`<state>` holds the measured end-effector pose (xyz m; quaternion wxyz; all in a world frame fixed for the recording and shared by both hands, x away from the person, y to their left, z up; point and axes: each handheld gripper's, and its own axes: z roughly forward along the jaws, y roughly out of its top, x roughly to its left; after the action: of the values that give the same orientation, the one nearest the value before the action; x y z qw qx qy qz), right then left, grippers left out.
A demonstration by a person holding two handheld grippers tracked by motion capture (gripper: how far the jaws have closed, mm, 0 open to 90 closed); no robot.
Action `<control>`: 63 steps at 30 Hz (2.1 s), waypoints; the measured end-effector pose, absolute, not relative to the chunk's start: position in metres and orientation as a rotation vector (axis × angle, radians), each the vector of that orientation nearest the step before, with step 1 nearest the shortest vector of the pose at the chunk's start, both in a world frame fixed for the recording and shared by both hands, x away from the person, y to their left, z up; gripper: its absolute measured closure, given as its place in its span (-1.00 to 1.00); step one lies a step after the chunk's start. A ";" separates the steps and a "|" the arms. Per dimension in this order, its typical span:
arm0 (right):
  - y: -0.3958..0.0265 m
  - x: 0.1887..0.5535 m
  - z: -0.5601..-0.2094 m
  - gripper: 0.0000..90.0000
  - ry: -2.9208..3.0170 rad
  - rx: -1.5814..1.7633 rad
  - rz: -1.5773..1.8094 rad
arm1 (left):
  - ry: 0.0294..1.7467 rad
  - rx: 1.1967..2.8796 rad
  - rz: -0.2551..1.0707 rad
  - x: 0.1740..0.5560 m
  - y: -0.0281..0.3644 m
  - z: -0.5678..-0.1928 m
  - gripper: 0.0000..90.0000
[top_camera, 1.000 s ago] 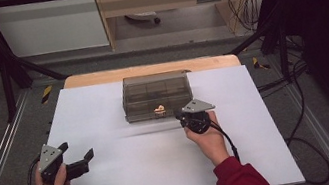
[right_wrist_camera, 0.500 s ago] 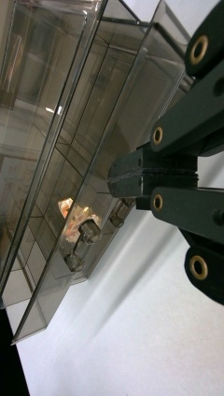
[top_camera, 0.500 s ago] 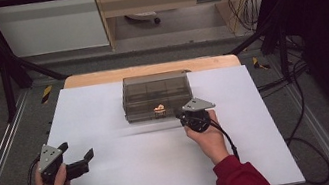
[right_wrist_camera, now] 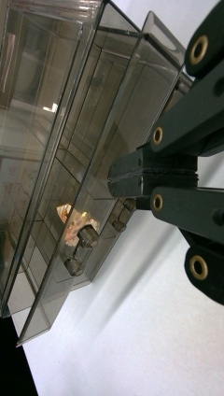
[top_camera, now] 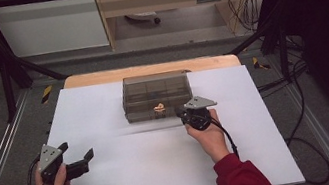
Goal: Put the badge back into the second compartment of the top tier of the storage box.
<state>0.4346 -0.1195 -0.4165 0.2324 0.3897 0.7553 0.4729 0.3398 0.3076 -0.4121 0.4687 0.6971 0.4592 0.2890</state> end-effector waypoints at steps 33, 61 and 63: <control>-0.116 0.446 -0.412 1.00 2.071 1.093 1.310 | 1.127 1.700 0.700 0.340 0.308 -0.412 -0.90; -0.116 0.453 -0.411 1.00 2.052 1.140 1.333 | 1.129 1.703 0.699 0.340 0.308 -0.412 -0.90; -0.116 0.453 -0.411 1.00 2.052 1.141 1.334 | 1.129 1.703 0.698 0.340 0.308 -0.412 -0.90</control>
<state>0.4530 -0.1162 -0.4107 0.2187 0.4124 0.7415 0.4819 0.3397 0.3082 -0.4119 0.4719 0.6954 0.4611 0.2850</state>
